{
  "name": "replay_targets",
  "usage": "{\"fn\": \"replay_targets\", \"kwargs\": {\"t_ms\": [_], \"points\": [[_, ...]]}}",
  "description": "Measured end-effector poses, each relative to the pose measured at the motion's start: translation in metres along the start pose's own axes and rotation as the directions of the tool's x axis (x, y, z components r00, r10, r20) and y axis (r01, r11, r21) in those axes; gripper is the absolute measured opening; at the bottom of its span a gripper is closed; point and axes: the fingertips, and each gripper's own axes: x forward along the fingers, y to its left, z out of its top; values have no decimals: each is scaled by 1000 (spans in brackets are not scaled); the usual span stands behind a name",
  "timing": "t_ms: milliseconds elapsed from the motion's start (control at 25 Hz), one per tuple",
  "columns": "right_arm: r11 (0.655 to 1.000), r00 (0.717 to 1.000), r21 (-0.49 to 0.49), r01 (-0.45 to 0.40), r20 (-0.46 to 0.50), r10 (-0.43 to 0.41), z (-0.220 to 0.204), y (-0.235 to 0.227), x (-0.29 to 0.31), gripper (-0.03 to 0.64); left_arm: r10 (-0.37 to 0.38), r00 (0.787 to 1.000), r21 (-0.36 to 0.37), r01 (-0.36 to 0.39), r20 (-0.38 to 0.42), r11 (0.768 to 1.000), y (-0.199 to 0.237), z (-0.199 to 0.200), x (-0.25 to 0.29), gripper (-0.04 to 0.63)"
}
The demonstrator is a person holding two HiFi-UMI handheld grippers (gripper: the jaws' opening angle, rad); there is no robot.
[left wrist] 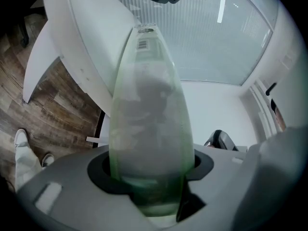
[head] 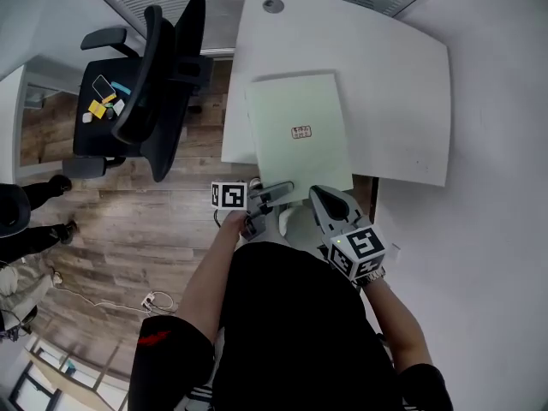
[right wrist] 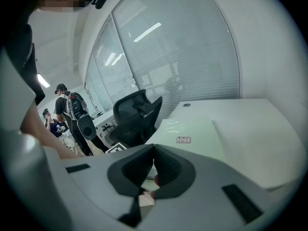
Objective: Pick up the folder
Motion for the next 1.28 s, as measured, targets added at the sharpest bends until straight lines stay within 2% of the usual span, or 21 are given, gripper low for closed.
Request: {"fn": "replay_targets", "kwargs": {"t_ms": [200, 440, 600, 760, 1120, 1200, 1280], "points": [[1000, 1000, 5, -1, 14, 1, 4, -3, -4, 2, 14, 1000, 5, -14, -5, 1000, -5, -1, -4, 265], [1000, 998, 11, -6, 63, 6, 19, -10, -14, 2, -6, 1000, 59, 6, -9, 998, -32, -7, -1, 264], [1000, 996, 8, -17, 93, 16, 27, -14, -24, 2, 6, 1000, 132, -7, 6, 991, -49, -2, 2, 264], [1000, 993, 5, -23, 120, 22, 35, -22, -45, 2, 4, 999, 200, -12, 40, 980, -85, 1, 10, 265], [999, 978, -33, -20, 208, 26, 71, -38, -107, 2, 38, 988, 363, -90, 147, 928, -164, 6, 34, 265], [999, 974, -50, -2, 225, 14, 81, -40, -119, 2, 53, 981, 402, -125, 186, 907, -181, 9, 37, 265], [998, 970, -56, 8, 243, 5, 89, -41, -131, 2, 80, 972, 451, -175, 223, 875, -198, 11, 39, 265]]}}
